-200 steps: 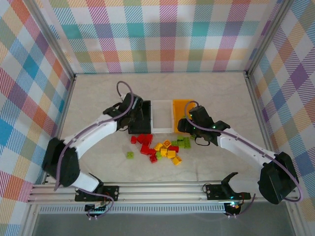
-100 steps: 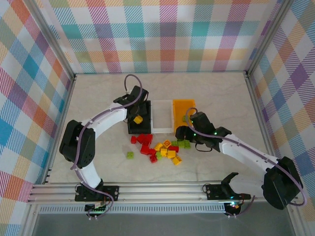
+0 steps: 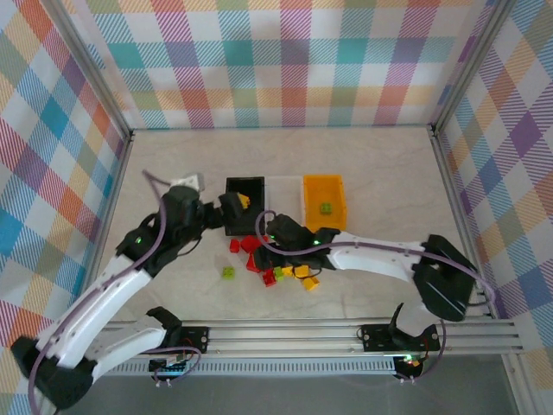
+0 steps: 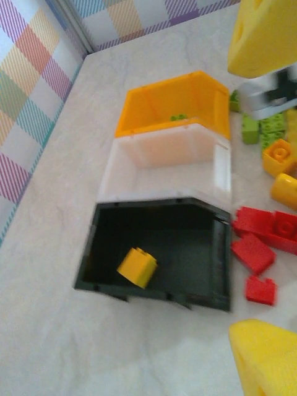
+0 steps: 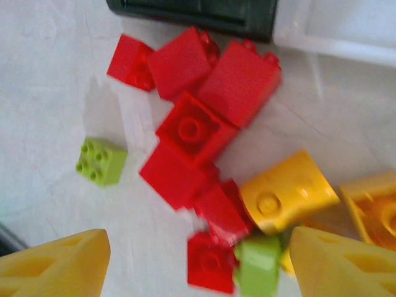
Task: Sort the legos into containers by color
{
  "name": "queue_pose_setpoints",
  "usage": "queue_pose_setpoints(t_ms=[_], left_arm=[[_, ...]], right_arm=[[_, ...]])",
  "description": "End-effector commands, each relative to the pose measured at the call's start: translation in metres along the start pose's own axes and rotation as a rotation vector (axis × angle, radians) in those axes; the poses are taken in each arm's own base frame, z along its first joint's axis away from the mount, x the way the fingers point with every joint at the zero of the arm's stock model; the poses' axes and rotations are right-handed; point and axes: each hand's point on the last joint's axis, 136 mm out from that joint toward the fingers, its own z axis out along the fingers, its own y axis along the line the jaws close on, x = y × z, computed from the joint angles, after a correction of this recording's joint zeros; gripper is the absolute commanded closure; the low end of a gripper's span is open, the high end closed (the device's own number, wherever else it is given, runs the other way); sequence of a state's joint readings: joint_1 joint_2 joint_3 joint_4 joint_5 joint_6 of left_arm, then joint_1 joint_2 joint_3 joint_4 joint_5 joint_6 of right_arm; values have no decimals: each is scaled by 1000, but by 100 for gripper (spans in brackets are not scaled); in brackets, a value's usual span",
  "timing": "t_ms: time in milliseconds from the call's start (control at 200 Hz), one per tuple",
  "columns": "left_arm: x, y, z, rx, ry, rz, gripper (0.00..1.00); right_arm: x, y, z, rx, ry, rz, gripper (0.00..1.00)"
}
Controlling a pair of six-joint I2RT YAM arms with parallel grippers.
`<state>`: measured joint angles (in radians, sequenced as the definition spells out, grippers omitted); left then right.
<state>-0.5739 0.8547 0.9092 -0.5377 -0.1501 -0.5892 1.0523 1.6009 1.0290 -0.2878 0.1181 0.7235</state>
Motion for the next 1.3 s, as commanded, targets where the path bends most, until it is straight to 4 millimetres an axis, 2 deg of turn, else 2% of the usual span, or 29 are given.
queue_pose_setpoints(t_ms=[0, 115, 230, 485, 750, 845, 935, 1060, 1170, 1295], left_arm=[[39, 39, -17, -87, 82, -41, 0], [45, 55, -38, -85, 32, -74, 0], [46, 65, -46, -92, -7, -88, 0], [55, 71, -48, -108, 20, -87, 0], [56, 75, -53, -97, -2, -104, 0], [59, 75, -52, -88, 2, -104, 0], [66, 76, -48, -70, 8, -115, 0], [70, 73, -45, -37, 14, -140, 0], [66, 65, -45, -13, 18, -141, 0], [61, 61, -45, -22, 21, -138, 0]], right_arm=[[-18, -3, 16, 85, -62, 119, 23], [-18, -3, 32, 153, -76, 199, 24], [-22, 0, 40, 201, -75, 220, 25], [-17, 5, 59, 229, -30, 240, 30], [2, -10, 70, 279, 12, 277, 40], [2, -10, 72, 273, 10, 274, 49], [2, -8, 70, 252, 0, 266, 58], [3, -8, 63, 238, -13, 255, 65], [-6, 1, 45, 190, -67, 218, 68], [-17, 8, 12, 140, -130, 183, 68]])
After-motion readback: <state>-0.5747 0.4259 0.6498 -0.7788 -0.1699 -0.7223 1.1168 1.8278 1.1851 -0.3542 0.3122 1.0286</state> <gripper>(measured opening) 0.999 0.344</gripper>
